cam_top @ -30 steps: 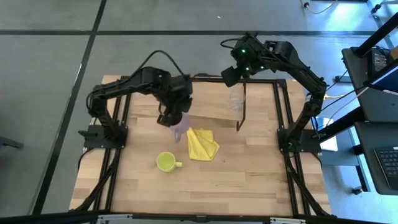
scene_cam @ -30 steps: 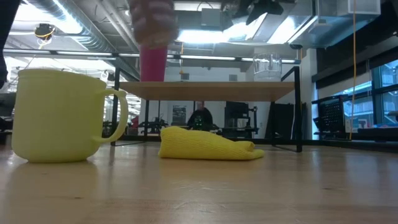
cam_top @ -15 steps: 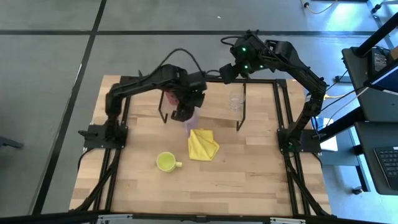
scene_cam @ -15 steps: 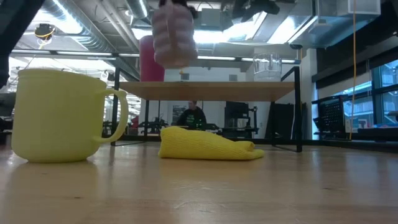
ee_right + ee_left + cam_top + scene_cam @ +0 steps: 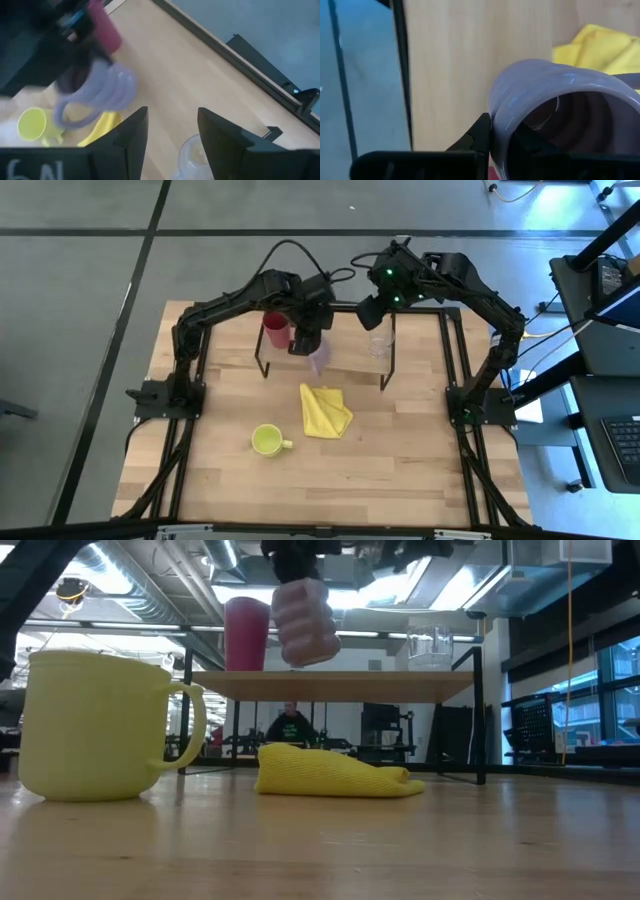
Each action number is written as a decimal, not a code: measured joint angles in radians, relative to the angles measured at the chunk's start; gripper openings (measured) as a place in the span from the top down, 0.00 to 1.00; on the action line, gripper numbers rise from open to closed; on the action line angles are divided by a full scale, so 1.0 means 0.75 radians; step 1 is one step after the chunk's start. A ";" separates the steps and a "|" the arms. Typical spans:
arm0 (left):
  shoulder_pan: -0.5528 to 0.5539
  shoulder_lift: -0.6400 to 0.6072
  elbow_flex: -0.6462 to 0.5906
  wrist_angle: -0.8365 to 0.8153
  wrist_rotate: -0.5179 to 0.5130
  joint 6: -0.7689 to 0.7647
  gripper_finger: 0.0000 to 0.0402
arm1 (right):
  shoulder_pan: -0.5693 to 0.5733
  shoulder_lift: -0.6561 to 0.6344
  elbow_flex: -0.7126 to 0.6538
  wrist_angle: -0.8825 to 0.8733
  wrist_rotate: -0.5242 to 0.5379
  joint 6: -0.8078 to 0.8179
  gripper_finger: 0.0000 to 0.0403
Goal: Stack small to large cups/mugs on shelf
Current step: Put the purple mug near the pink cup on the shelf
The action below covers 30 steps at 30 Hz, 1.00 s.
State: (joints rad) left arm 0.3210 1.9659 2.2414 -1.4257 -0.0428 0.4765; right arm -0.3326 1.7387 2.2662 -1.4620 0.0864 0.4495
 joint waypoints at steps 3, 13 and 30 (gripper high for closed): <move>0.026 0.021 0.000 0.012 -0.015 0.004 0.94 | 0.029 -0.010 0.000 -0.001 0.000 -0.007 0.57; 0.073 0.059 0.003 0.012 -0.020 0.007 0.94 | 0.126 -0.009 0.000 -0.002 0.000 0.024 0.57; 0.051 0.068 0.032 0.060 -0.057 -0.013 0.85 | 0.124 -0.010 0.000 -0.002 0.057 -0.003 0.57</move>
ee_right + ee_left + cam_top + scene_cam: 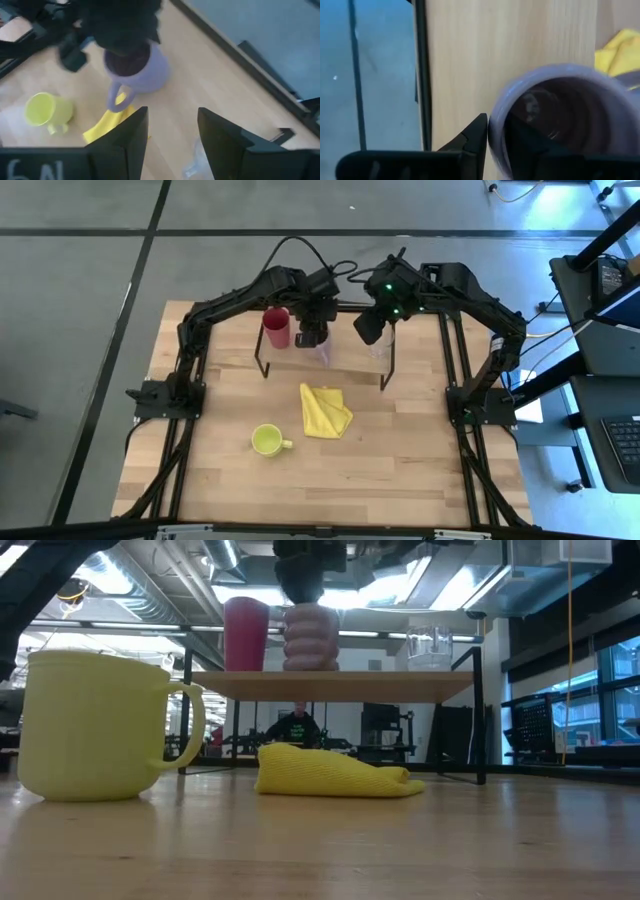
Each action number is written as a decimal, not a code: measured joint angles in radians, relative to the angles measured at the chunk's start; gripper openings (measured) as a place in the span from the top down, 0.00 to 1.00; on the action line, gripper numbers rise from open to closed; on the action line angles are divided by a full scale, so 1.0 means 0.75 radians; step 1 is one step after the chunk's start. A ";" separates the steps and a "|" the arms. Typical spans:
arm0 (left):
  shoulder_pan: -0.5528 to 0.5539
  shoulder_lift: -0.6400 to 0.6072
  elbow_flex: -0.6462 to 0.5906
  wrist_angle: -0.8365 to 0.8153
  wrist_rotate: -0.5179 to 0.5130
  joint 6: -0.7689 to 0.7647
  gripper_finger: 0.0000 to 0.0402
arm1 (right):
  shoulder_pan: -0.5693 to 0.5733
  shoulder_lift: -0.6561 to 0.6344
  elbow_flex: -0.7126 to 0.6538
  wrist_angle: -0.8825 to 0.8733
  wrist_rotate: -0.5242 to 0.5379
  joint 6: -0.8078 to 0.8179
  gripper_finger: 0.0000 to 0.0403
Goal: Stack small to large cups/mugs on shelf
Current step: Put the purple mug near the pink cup on the shelf
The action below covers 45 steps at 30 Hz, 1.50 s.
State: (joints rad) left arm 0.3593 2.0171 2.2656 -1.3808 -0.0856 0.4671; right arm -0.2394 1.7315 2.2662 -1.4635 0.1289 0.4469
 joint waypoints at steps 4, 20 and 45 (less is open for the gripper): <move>-0.003 -0.002 0.078 0.000 0.000 -0.014 0.84 | -0.001 0.000 0.000 0.000 0.062 -0.009 0.57; -0.127 -0.151 0.120 -0.158 -0.112 -0.297 0.83 | 0.013 0.000 0.000 -0.001 -0.079 -0.048 0.61; -0.731 -0.536 0.120 -0.153 -0.612 -1.019 0.83 | 0.019 0.369 -0.001 0.080 -0.374 -0.163 0.99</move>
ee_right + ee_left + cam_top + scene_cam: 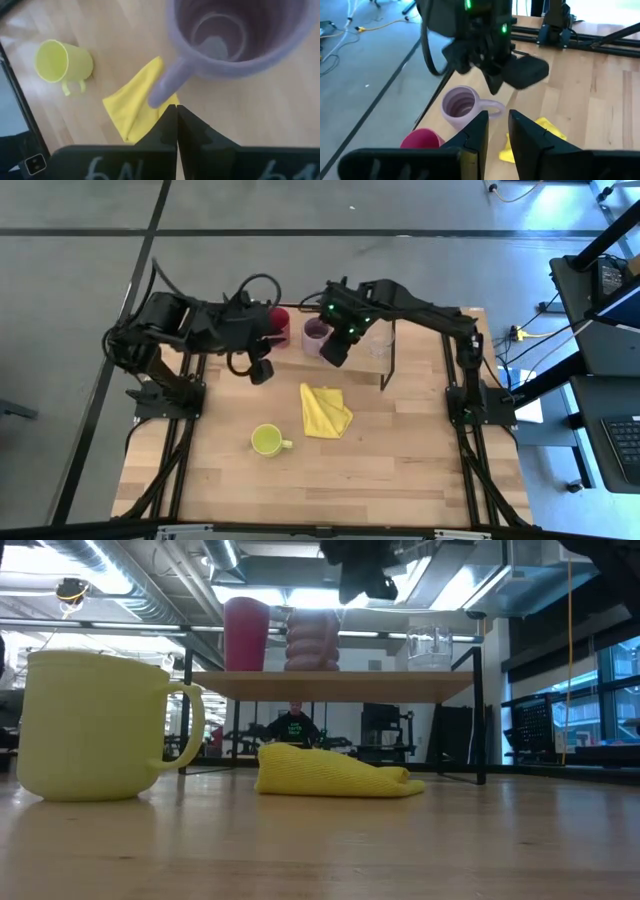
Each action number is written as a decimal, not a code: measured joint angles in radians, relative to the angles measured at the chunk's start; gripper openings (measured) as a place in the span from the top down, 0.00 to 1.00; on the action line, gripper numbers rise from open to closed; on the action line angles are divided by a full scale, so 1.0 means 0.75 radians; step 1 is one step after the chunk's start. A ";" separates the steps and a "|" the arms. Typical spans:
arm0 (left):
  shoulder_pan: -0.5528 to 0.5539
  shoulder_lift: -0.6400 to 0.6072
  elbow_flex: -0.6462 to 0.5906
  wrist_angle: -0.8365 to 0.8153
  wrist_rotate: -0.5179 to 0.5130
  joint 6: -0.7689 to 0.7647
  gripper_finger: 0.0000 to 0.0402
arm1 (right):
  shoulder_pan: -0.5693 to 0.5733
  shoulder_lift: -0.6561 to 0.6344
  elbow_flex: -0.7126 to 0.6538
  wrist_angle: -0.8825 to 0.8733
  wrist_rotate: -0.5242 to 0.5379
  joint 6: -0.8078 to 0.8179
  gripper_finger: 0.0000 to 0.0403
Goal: Stack small to large cups/mugs on shelf
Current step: Put the purple mug near the pink cup on the shelf
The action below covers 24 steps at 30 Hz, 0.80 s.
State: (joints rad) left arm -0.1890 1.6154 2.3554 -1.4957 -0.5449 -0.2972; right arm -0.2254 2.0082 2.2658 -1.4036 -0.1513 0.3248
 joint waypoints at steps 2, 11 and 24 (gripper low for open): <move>-0.029 -0.002 0.000 -0.016 -0.042 -0.023 0.83 | 0.010 0.024 0.000 -0.001 -0.006 -0.003 0.99; -0.118 -0.003 0.000 -0.082 -0.132 -0.129 0.83 | 0.035 0.084 -0.001 0.058 -0.029 -0.024 1.00; -0.154 -0.003 0.000 -0.093 -0.168 -0.183 0.83 | 0.008 0.077 0.000 0.063 -0.022 -0.064 0.99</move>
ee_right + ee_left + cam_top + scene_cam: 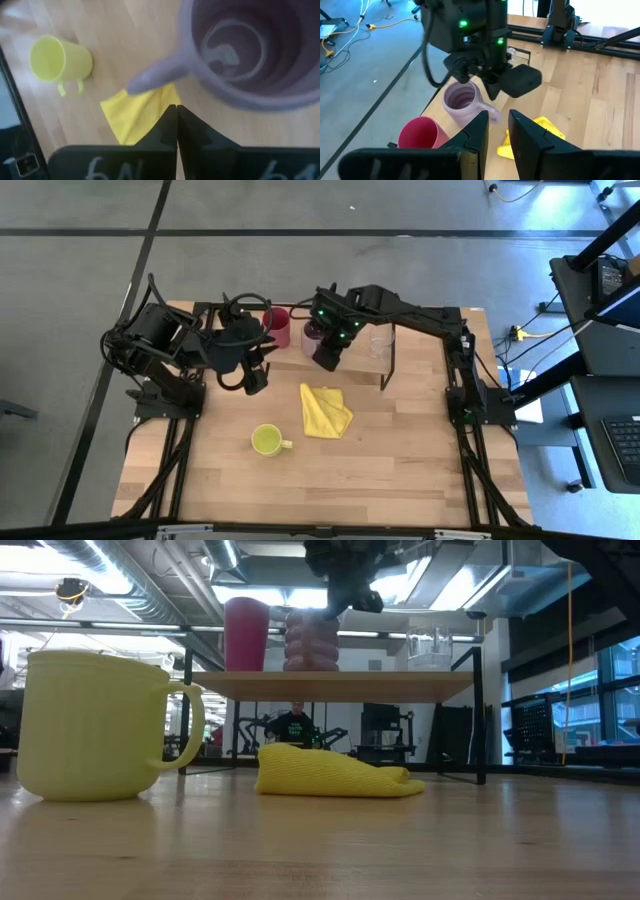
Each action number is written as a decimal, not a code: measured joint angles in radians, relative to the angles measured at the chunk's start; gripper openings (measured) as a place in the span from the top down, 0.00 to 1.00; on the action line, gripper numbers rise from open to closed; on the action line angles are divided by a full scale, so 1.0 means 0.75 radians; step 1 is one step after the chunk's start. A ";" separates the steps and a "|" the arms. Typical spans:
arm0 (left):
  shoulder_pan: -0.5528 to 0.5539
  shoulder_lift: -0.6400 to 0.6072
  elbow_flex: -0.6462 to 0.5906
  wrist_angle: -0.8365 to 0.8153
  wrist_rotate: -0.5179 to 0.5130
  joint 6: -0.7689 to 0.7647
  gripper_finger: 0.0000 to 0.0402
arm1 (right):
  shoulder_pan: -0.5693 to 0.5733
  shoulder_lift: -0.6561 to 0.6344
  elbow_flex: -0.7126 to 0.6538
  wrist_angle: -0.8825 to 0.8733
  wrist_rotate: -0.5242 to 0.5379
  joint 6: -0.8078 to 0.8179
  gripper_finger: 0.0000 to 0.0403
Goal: Stack small to large cups/mugs on shelf
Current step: Put the purple mug near the pink cup on the shelf
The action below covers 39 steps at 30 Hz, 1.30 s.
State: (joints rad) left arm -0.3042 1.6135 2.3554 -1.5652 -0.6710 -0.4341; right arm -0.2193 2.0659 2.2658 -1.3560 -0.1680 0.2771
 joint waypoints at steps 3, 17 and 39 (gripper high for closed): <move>0.000 0.000 0.000 0.000 -0.001 -0.002 0.83 | 0.002 -0.018 0.000 -0.051 0.084 -0.028 0.97; -0.023 0.003 0.000 -0.007 -0.006 -0.001 0.83 | -0.041 -0.031 0.001 -0.031 0.178 -0.038 0.98; -0.043 0.003 -0.001 -0.008 -0.036 -0.006 0.83 | -0.044 -0.031 0.001 0.010 0.161 -0.062 0.97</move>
State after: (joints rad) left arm -0.3363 1.6157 2.3550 -1.5711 -0.6983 -0.4385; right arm -0.2523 2.0430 2.2665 -1.3484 -0.0470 0.2306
